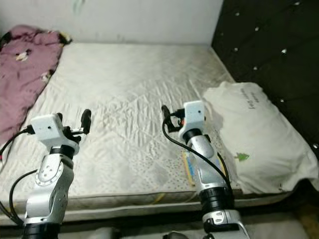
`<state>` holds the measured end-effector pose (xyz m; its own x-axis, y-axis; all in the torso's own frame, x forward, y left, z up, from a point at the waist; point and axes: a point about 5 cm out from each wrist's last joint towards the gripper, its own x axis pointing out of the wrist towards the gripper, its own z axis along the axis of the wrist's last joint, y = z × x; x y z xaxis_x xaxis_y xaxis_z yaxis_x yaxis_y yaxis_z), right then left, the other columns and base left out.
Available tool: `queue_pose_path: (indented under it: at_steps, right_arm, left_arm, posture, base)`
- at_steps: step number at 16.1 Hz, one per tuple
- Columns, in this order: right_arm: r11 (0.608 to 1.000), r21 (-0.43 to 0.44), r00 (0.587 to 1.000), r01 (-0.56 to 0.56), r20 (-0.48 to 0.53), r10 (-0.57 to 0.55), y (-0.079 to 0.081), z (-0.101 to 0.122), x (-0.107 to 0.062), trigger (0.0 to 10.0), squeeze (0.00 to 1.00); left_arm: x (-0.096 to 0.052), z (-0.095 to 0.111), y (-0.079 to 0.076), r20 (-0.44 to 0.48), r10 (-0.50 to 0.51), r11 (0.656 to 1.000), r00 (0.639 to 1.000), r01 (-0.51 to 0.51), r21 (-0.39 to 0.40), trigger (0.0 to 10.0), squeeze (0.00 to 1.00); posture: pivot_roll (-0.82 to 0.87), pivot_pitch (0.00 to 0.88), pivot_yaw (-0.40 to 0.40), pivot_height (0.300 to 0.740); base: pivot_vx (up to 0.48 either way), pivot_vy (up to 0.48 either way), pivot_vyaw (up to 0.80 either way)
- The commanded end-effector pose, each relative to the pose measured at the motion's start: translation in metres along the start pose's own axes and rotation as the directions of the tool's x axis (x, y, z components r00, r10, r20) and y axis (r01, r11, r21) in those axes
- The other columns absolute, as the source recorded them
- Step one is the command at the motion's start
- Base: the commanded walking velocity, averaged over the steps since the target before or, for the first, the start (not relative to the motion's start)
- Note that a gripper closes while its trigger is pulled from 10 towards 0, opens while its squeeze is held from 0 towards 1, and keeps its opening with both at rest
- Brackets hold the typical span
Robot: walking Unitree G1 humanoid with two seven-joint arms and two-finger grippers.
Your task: Clean up the room
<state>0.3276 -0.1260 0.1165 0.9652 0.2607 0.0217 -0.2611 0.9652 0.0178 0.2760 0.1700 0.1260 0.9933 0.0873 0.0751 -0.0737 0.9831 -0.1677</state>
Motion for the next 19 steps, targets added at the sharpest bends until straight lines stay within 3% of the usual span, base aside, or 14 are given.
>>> queue_pose_path:
  at_steps: [1, 4, 19]
  right_arm:
    - [1.000, -0.002, 0.999, -0.028, 0.029, 0.028, 0.0086, 0.0074, 0.0037, 10.0, 0.00]
    - [1.000, 0.000, 0.999, -0.031, 0.029, 0.031, 0.0094, 0.0075, 0.0046, 10.0, 0.00]
    - [0.999, 0.000, 0.999, -0.034, 0.019, 0.034, 0.0094, 0.0064, 0.0081, 10.0, 0.00]
  left_arm:
    - [0.0004, 0.0025, 0.0058, 0.005, 0.015, 1.000, 1.000, -0.015, 0.015, 10.0, 0.00]
    - [0.0014, 0.0029, 0.0065, 0.007, 0.018, 1.000, 1.000, -0.018, 0.017, 10.0, 0.00]
    - [0.0025, 0.0039, 0.0007, 0.011, -0.029, 0.999, 1.000, 0.029, -0.014, 10.0, 0.00]
  posture:
    - [0.06, 0.000, -0.055, 0.740]
    - [0.06, 0.000, -0.055, 0.740]
    - [0.06, 0.000, -0.058, 0.740]
  base:
    - [0.000, 0.480, 0.41]
    - [0.000, 0.480, 0.52]
    - [0.000, 0.480, 0.00]
